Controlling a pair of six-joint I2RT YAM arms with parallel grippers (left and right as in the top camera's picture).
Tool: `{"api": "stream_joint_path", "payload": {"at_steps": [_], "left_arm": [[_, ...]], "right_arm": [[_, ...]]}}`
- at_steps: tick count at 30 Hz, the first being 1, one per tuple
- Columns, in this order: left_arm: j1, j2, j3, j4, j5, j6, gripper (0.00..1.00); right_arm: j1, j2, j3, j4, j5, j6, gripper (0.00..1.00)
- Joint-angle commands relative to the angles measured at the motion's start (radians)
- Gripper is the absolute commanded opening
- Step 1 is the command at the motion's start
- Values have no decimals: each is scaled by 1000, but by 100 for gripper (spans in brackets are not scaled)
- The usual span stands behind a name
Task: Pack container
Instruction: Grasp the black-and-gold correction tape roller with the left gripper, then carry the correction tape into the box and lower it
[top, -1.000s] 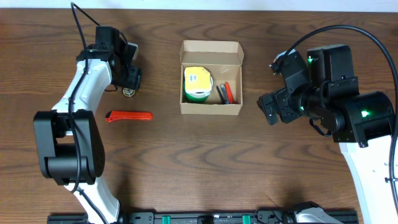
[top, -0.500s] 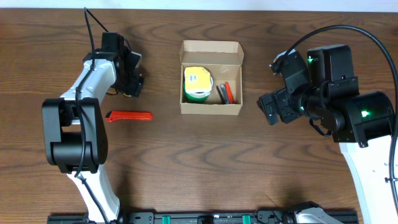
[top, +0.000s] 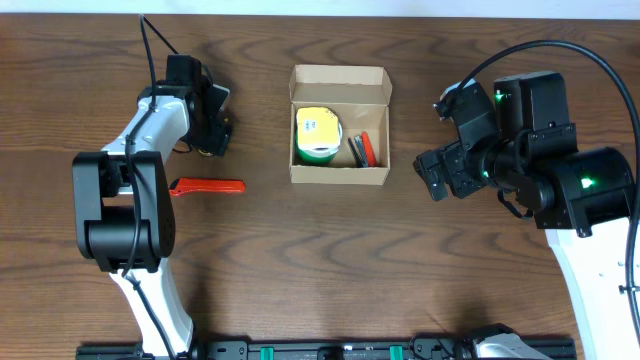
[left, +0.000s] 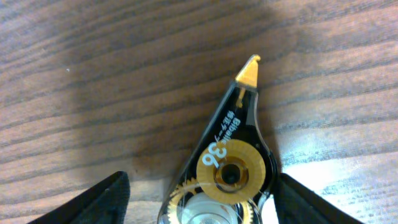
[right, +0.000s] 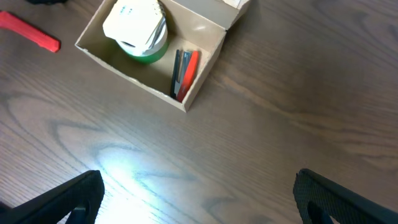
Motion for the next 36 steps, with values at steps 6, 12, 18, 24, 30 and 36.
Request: {"api": "stream_joint_path", "payload": {"at_steps": [6,12,18,24,30,36], "left_arm": [[2,23,-7,11,1,13,53],[2,23,-7,2,1,-20,40],[1,10,-6,1,9,-109,23],[0,-47,-2,-1,50,-172,6],[-13,-166,-2,-16,61,-271,6],[-81,-329,-2,-53,120,-386,5]], "right_arm": [[-8,-11,-1,0,6,-10,99],[-8,-11,-1,0,6,-10,99],[-8,-11,-1,0,6,-10,99],[-8,-11,-1,0,6,-10,99],[-8,-11,-1,0,6,-10,99],[-8,-11,-1,0,6,-10,99]]}}
